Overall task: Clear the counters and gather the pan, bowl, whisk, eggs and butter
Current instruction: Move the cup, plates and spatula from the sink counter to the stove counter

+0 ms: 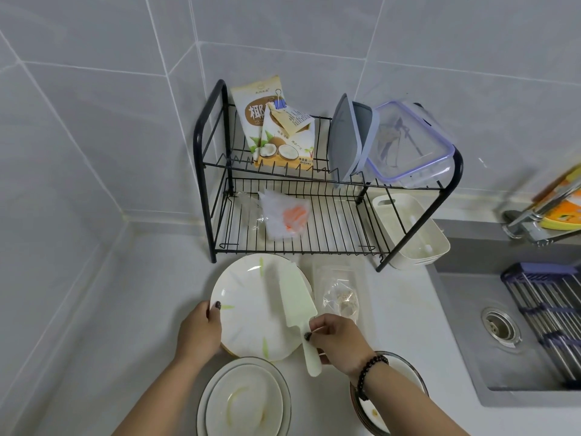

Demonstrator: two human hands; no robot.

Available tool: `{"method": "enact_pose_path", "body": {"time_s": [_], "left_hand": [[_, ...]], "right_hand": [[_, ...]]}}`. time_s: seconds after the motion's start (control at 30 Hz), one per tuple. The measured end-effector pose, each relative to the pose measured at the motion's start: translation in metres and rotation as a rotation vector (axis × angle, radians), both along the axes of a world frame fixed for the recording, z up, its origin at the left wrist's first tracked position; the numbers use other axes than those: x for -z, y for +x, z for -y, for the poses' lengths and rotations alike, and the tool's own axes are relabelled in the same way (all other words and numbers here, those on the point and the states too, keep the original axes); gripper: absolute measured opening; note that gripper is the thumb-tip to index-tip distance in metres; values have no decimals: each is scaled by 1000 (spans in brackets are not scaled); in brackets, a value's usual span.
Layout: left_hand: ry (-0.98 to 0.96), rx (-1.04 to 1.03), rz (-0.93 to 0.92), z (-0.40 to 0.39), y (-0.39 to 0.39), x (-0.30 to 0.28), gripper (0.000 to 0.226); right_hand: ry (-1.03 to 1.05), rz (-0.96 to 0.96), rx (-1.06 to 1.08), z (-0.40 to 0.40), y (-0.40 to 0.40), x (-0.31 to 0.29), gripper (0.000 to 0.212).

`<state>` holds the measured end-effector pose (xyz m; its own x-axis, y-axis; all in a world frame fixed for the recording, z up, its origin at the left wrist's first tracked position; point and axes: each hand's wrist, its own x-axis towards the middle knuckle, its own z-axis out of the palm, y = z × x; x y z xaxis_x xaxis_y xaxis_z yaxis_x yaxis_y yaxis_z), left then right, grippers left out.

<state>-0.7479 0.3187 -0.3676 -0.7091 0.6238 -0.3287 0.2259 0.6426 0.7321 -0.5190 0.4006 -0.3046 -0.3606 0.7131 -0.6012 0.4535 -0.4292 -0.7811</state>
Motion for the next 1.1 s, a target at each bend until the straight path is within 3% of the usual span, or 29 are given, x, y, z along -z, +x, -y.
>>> {"method": "enact_pose_path", "body": {"time_s": [1.1], "left_hand": [[-58, 18, -83, 19, -29, -15, 29]], "right_hand": [[39, -18, -7, 24, -2, -8, 19]]}}
